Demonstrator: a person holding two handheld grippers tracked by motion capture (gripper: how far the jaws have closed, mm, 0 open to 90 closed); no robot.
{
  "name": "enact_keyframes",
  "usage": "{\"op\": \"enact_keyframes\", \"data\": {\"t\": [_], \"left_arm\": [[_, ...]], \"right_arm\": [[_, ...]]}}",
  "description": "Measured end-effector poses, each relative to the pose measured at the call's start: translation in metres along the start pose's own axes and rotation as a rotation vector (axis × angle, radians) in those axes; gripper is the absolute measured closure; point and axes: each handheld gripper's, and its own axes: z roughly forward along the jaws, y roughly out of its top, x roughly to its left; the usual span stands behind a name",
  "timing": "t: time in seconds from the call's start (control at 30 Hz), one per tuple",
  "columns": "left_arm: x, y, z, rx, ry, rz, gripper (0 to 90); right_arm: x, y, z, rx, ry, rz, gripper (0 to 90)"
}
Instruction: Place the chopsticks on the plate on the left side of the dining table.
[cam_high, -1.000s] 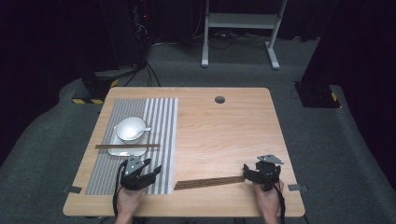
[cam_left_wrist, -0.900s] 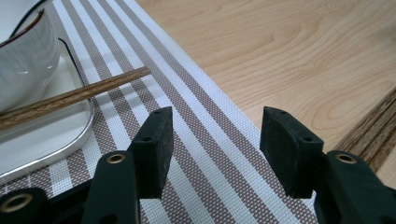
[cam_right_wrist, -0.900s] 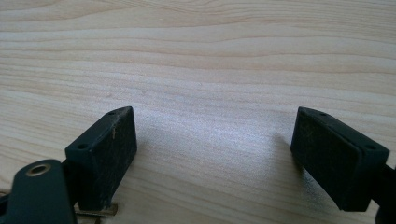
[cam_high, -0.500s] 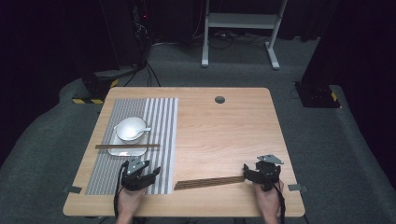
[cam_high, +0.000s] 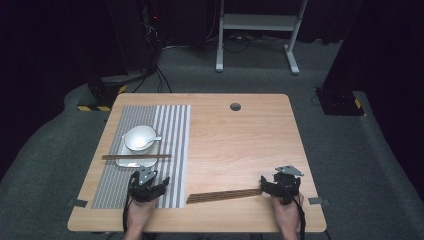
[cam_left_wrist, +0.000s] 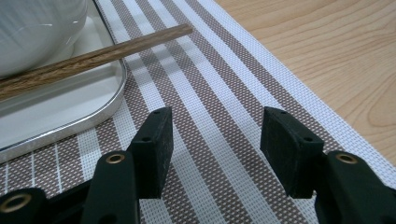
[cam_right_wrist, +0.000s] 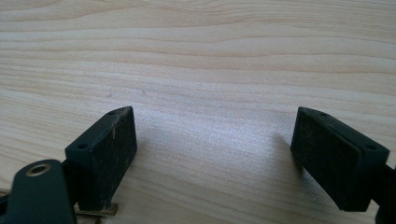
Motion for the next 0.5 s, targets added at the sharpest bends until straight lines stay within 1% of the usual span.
{"op": "enact_keyframes", "data": {"t": [0.1, 0.17, 0.23, 0.33, 0.43, 0.5], "left_arm": [[0.0005, -0.0003, 0.0023, 0.008, 0.013, 0.002, 43.9], [0.0007, -0.0001, 0.0022, -0.001, 0.018, 0.006, 44.0], [0.0016, 0.0001, 0.0024, 0.006, 0.022, 0.008, 44.0], [0.0021, 0.0001, 0.0027, 0.005, 0.027, 0.001, 43.9], [0.0024, 0.0004, 0.0034, 0.016, 0.032, 0.002, 43.2], [0.0023, 0.0011, 0.0053, 0.033, 0.036, 0.002, 41.6]], "right_arm": [[0.0000, 0.0000, 0.0000, 0.000, 0.000, 0.000, 13.9], [0.0000, 0.0000, 0.0000, 0.000, 0.000, 0.000, 13.9], [0.0000, 0.0000, 0.0000, 0.000, 0.000, 0.000, 13.9], [0.0000, 0.0000, 0.0000, 0.000, 0.000, 0.000, 13.9], [0.0000, 0.0000, 0.0000, 0.000, 0.000, 0.000, 13.9], [0.0000, 0.0000, 0.0000, 0.000, 0.000, 0.000, 13.9]]}}
